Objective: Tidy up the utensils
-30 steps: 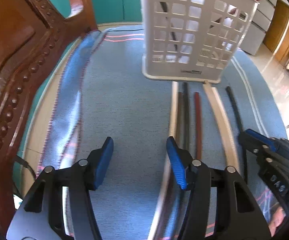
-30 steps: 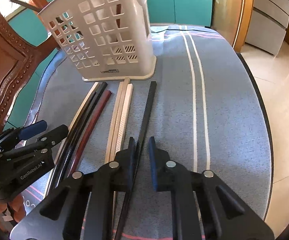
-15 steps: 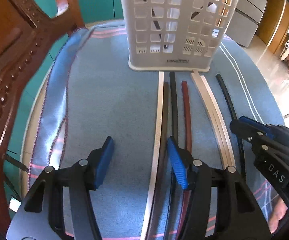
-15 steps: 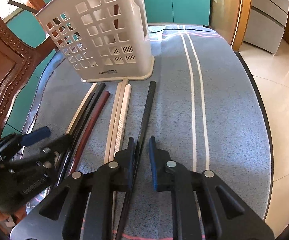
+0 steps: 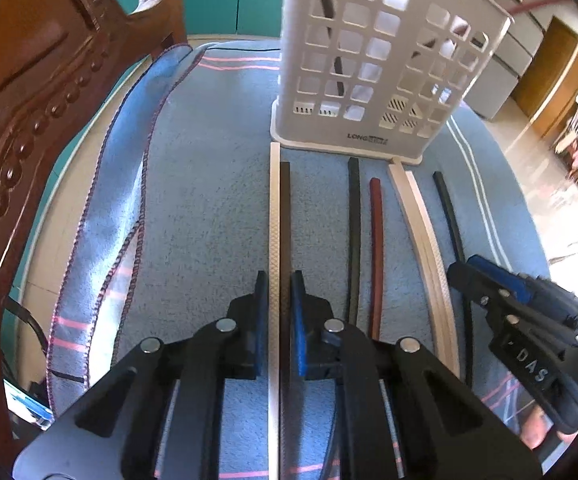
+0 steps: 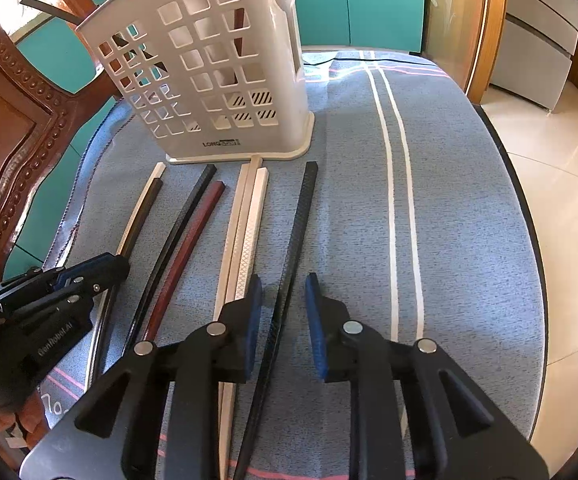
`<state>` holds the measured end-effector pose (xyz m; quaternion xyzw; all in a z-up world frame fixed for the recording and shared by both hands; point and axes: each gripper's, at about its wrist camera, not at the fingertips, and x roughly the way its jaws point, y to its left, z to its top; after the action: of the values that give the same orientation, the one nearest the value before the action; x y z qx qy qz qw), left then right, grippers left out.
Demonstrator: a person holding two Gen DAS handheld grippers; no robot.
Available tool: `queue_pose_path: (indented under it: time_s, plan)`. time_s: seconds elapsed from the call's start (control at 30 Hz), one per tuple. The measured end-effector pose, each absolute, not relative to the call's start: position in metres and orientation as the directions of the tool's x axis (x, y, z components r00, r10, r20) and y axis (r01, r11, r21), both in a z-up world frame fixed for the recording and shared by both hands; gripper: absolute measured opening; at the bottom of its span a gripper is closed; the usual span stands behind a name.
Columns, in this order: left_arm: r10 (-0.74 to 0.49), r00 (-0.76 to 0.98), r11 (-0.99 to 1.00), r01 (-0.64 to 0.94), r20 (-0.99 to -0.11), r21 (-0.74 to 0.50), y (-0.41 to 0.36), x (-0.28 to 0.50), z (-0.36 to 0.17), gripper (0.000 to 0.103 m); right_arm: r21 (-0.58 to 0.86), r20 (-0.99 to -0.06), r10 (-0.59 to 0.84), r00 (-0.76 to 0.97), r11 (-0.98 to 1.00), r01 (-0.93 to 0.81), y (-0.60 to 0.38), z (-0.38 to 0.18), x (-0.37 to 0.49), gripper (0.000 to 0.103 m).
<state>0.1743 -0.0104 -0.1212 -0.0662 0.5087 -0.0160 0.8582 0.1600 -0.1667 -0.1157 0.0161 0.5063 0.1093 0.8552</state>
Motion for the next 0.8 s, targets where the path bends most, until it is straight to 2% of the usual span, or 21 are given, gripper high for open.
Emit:
queue_pose_path:
  time_s: [0.23, 0.47, 0.7, 0.77, 0.8]
  plan:
    - [-0.112, 0.506, 0.989, -0.029, -0.855, -0.147, -0.010, 0.161, -0.114, 0.013, 0.138, -0.863, 0.203, 0.463, 0.976, -0.170, -0.167, -0.116, 0.160, 0.025]
    - [-0.070, 0.505, 0.988, -0.082, -0.860, -0.129, 0.003, 0.162, -0.121, 0.013, 0.133, -0.863, 0.198, 0.464, 0.977, -0.169, -0.166, -0.115, 0.159, 0.028]
    - [-0.088, 0.503, 0.977, -0.124, -0.860, -0.173, 0.020, 0.164, -0.121, 0.013, 0.135, -0.861, 0.198, 0.468, 0.977, -0.163, -0.168, -0.114, 0.157, 0.027]
    - [-0.103, 0.497, 0.971, -0.137, -0.862, -0.195, 0.028, 0.167, -0.122, 0.013, 0.142, -0.856, 0.205, 0.474, 0.976, -0.166, -0.169, -0.112, 0.157, 0.023]
    - [-0.107, 0.494, 0.969, -0.141, -0.863, -0.201, 0.030, 0.170, -0.122, 0.013, 0.153, -0.852, 0.219, 0.476, 0.973, -0.173, -0.169, -0.111, 0.157, 0.013]
